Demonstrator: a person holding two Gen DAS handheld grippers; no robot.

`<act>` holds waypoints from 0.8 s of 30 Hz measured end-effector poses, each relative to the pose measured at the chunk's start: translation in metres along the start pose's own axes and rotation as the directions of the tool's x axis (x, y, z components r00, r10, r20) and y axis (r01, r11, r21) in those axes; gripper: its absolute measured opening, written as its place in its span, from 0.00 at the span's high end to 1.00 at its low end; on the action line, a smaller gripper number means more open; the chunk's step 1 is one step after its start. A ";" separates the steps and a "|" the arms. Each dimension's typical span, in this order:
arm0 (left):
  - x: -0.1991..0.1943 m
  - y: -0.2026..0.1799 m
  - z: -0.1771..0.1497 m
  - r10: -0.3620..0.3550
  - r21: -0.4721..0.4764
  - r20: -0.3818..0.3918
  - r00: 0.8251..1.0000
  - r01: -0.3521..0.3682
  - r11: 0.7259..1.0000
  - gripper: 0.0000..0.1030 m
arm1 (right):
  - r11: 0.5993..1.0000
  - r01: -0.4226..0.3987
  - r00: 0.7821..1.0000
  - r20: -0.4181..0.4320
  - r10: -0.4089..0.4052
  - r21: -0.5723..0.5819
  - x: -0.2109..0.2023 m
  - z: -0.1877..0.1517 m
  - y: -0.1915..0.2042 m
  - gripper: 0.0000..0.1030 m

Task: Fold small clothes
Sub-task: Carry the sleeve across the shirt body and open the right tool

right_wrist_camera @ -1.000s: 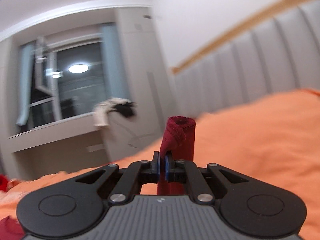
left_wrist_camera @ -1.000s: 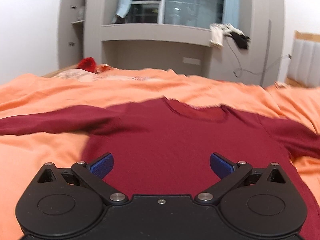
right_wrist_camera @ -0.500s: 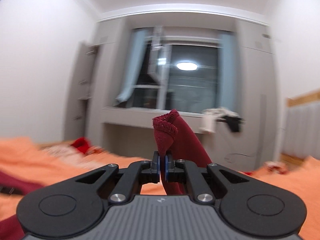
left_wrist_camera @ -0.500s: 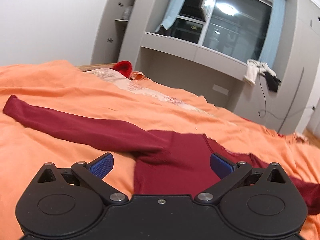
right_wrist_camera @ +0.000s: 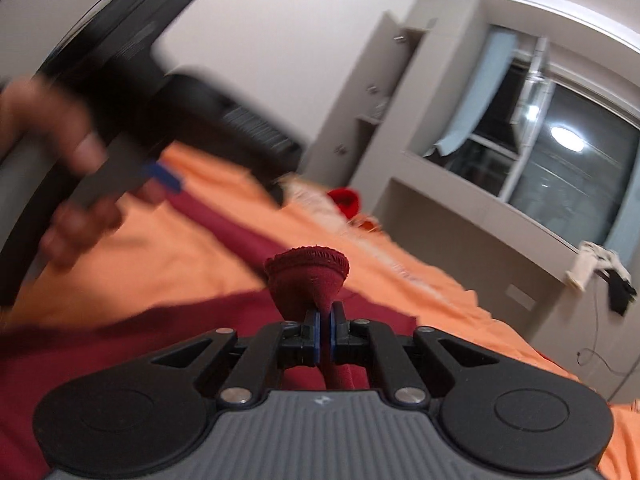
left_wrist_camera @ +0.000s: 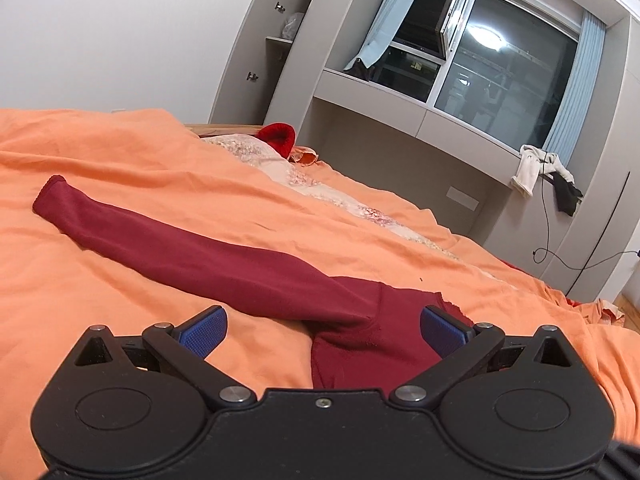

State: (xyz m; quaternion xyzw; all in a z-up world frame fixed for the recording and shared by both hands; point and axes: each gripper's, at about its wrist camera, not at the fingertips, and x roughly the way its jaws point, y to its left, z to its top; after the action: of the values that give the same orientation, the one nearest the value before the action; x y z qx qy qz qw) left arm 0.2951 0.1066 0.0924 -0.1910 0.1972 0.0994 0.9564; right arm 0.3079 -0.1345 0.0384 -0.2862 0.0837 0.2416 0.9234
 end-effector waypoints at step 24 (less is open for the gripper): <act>0.011 -0.029 -0.049 -0.062 0.173 -0.139 0.988 0.086 0.981 0.01 | 0.947 0.135 0.986 -0.131 -0.100 0.292 -0.078 -0.072 -0.061 0.17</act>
State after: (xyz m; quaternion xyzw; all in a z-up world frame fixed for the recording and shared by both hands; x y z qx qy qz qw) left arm 0.2966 0.0615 0.0559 -0.1178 0.2611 0.0327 0.9575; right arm 0.2693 -0.2505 0.0315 -0.1608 0.1548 0.1539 0.9625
